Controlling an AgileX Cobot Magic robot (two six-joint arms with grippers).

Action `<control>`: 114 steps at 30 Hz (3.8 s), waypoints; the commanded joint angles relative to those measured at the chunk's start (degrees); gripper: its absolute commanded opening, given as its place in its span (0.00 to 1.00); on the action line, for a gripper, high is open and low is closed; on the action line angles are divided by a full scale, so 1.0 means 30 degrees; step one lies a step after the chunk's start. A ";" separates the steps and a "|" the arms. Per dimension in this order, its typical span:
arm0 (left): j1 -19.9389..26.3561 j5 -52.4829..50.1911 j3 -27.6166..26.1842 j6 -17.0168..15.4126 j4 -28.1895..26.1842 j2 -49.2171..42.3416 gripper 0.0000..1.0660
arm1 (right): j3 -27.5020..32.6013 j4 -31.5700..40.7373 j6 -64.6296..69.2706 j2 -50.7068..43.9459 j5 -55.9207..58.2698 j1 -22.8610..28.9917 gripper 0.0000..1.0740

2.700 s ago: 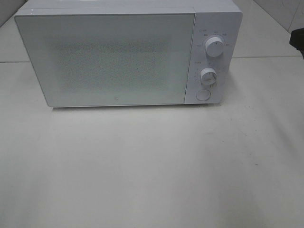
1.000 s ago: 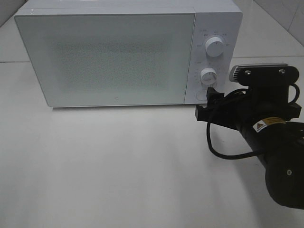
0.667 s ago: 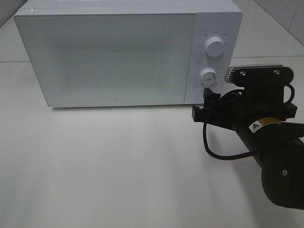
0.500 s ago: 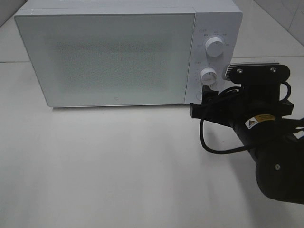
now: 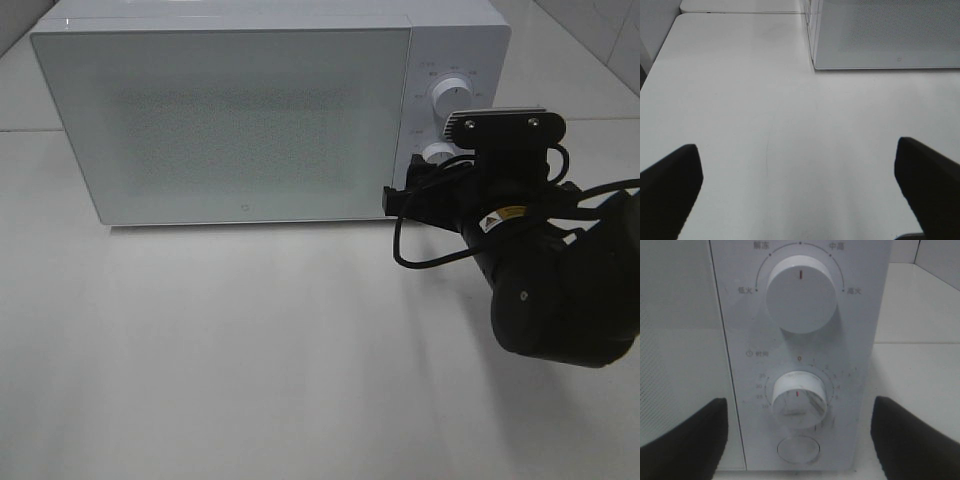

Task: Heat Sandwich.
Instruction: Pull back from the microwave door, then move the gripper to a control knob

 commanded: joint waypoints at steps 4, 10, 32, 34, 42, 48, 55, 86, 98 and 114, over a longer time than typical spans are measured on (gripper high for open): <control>0.0038 -0.0095 0.0057 -0.0038 0.0000 -0.0573 0.95 | -0.1356 -0.0917 0.0172 0.0879 -0.0057 -0.0783 0.71; 0.0038 -0.0095 0.0057 -0.0038 0.0000 -0.0573 0.95 | -0.2177 -0.1394 0.0707 0.1833 0.0401 -0.1413 0.71; 0.0038 -0.0095 0.0057 -0.0038 0.0038 -0.0573 0.95 | -0.3151 -0.1375 0.0726 0.2903 0.0497 -0.1585 0.65; 0.0038 -0.0095 0.0057 -0.0038 0.0038 -0.0573 0.95 | -0.3151 -0.1184 0.0726 0.2903 0.0497 -0.1585 0.61; 0.0038 -0.0095 0.0057 -0.0038 0.0038 -0.0573 0.95 | -0.3151 -0.1089 0.0668 0.2903 0.0076 -0.1585 0.23; 0.0038 -0.0095 0.0057 -0.0038 0.0038 -0.0573 0.95 | -0.3151 -0.1050 0.0668 0.2903 0.0000 -0.1585 0.20; 0.0038 -0.0095 0.0057 -0.0038 0.0038 -0.0573 0.95 | -0.3151 -0.1050 0.0707 0.2903 -0.0076 -0.1585 0.21; 0.0038 -0.0095 0.0057 -0.0038 0.0038 -0.0573 0.95 | -0.3151 -0.2158 1.3655 0.2903 -0.0993 -0.1585 0.20; 0.0038 -0.0095 0.0057 -0.0038 0.0038 -0.0573 0.95 | -0.3132 -0.2235 1.9672 0.2903 -0.0898 -0.1585 0.20; 0.0038 -0.0095 0.0057 -0.0038 0.0038 -0.0573 0.95 | -0.3132 -0.2235 2.7674 0.2903 -0.0840 -0.1585 0.20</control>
